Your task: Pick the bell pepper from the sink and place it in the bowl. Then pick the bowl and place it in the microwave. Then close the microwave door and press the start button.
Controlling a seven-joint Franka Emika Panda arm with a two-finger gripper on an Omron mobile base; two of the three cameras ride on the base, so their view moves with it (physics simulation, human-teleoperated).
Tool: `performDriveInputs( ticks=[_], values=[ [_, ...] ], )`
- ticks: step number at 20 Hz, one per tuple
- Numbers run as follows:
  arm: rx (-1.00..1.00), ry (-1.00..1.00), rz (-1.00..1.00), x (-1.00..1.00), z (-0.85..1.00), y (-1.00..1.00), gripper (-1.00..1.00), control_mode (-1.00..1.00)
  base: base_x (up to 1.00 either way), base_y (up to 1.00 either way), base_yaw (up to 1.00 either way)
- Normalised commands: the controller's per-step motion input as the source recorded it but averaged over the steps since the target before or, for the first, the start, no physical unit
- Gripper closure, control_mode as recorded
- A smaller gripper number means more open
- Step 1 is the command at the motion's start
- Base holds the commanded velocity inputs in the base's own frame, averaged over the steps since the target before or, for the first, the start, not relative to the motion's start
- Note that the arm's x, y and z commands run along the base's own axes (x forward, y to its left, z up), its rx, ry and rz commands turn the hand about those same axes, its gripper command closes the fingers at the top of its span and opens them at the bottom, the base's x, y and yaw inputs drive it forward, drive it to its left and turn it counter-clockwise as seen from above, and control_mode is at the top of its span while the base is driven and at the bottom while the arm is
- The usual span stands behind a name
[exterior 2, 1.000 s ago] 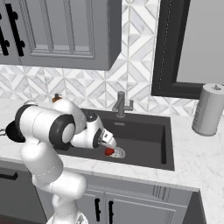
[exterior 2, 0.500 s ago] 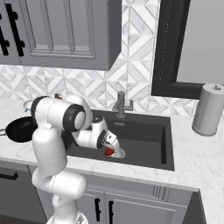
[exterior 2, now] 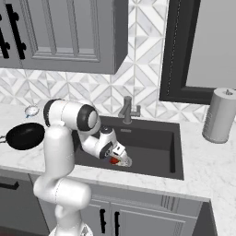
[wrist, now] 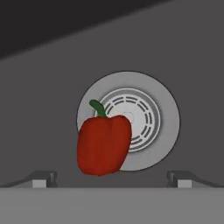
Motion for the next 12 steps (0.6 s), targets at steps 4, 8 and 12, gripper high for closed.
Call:
performDriveInputs(
  ticks=[4,8,12],
  values=[
    [0.00,0.01,0.00,0.42,-0.31,-0.15,-1.00,-1.00,0.00,0.00,0.00],
    [0.00,0.03,0.00,0.20,-0.36,-0.06,-1.00,-1.00,0.00,0.00,0.00],
    [0.00,0.01,0.00,0.00,-0.29,0.00,-1.00,-1.00,0.00,0.00,0.00]
  ],
)
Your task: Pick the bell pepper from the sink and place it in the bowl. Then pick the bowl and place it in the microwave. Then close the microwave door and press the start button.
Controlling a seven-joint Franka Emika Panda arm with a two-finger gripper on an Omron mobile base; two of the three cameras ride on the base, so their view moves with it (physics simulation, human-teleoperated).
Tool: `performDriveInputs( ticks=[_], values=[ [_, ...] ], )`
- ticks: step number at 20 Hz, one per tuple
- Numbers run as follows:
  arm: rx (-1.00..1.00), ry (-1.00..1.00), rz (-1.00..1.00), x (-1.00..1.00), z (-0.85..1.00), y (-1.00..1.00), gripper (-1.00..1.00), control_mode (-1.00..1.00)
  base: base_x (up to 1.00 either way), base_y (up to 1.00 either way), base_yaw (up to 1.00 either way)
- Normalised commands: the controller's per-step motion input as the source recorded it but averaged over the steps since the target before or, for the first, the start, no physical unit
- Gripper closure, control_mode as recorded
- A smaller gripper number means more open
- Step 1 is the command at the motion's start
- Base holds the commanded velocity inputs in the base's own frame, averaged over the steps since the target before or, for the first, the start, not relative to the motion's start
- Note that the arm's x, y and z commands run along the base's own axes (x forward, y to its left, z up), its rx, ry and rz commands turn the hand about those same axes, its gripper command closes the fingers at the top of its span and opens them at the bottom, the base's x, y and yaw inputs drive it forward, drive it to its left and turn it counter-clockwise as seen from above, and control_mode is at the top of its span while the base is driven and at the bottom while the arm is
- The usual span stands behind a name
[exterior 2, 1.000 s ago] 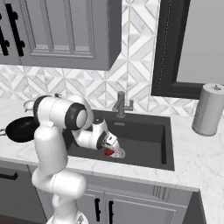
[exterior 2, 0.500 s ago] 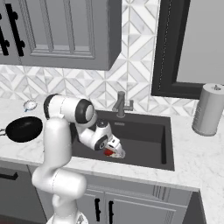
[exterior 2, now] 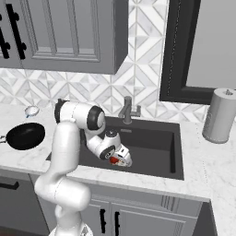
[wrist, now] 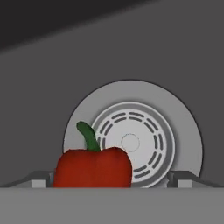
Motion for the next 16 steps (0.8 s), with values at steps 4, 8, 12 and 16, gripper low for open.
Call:
performDriveInputs(
  ticks=[4,8,12,16],
  values=[
    [0.00,0.02,0.00,0.00,-0.19,0.02,-1.00,-1.00,0.00,0.00,0.00],
    [0.00,0.02,0.00,0.00,-0.18,0.06,-1.00,-1.00,0.00,0.00,0.00],
    [0.00,0.05,0.00,0.00,-0.25,0.10,-1.00,-1.00,0.00,0.00,0.00],
    [0.00,0.04,0.00,0.00,-0.21,0.13,1.00,-1.00,0.00,0.00,0.00]
  ],
)
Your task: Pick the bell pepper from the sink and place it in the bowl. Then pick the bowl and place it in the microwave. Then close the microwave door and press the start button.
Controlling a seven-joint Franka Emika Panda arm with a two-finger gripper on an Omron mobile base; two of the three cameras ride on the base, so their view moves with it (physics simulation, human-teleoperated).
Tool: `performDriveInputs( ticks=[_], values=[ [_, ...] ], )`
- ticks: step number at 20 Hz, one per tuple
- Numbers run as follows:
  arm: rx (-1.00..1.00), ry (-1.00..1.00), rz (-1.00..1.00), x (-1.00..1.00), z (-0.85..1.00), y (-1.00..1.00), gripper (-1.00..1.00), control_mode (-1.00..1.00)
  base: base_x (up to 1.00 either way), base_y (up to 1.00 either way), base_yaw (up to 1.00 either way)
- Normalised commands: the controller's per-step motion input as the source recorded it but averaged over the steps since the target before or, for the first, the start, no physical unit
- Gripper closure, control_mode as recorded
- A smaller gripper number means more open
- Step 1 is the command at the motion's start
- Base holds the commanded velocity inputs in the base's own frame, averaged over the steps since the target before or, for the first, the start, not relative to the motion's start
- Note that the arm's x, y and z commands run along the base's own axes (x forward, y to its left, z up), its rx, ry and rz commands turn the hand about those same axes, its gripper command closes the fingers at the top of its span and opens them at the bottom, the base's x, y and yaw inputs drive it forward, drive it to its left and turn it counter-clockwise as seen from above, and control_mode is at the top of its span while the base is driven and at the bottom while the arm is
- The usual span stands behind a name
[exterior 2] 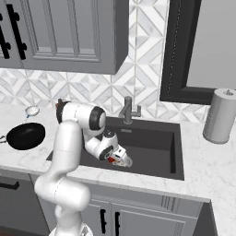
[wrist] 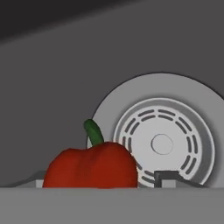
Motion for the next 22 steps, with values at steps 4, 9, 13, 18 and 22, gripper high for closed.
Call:
performDriveInputs(
  ticks=[4,9,13,18,22],
  values=[
    [0.00,-0.01,0.00,-0.06,-0.01,0.01,1.00,-1.00,0.00,0.00,0.00],
    [0.00,-0.21,0.00,-0.50,0.52,0.22,1.00,-1.00,0.00,0.00,0.00],
    [0.00,-0.12,0.01,-0.45,1.00,0.15,1.00,-1.00,0.00,0.00,0.00],
    [0.02,-0.02,0.02,-0.27,1.00,0.01,1.00,-1.00,0.00,0.00,0.00],
    [0.08,0.00,0.01,-0.31,1.00,0.00,1.00,-1.00,0.00,0.00,0.00]
  ],
)
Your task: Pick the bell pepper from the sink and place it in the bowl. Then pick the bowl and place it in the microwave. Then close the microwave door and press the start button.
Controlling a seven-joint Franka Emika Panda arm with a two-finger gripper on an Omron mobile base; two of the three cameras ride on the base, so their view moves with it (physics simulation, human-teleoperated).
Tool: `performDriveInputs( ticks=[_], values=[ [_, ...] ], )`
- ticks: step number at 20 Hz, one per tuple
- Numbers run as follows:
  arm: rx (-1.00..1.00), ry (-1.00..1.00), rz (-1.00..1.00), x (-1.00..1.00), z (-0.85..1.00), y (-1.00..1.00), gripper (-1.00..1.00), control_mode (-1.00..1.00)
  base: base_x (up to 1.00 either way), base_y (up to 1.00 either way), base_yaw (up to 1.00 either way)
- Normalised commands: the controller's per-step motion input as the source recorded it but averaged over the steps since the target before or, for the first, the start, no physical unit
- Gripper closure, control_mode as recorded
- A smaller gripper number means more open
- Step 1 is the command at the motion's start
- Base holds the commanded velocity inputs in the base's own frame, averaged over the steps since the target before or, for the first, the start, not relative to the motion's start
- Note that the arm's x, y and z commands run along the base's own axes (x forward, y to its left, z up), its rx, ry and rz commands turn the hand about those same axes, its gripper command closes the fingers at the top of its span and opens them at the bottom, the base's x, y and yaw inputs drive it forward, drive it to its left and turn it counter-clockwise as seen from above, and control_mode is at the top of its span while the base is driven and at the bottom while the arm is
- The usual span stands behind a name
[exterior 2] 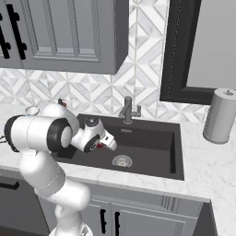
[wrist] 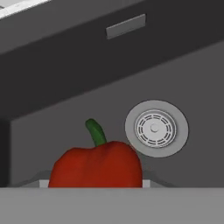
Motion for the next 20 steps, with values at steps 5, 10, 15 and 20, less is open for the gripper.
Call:
performDriveInputs(
  ticks=[5,10,15,20],
  values=[
    [0.09,0.00,0.02,-0.49,1.00,0.10,1.00,-1.00,0.00,0.00,0.00],
    [0.01,0.02,0.01,-0.44,0.74,0.69,1.00,-1.00,0.00,0.00,0.00],
    [0.00,0.09,0.04,-0.13,0.63,1.00,1.00,-1.00,0.00,0.00,0.00],
    [0.00,0.19,0.10,-0.02,0.48,1.00,1.00,-1.00,0.00,0.00,0.00]
  ],
)
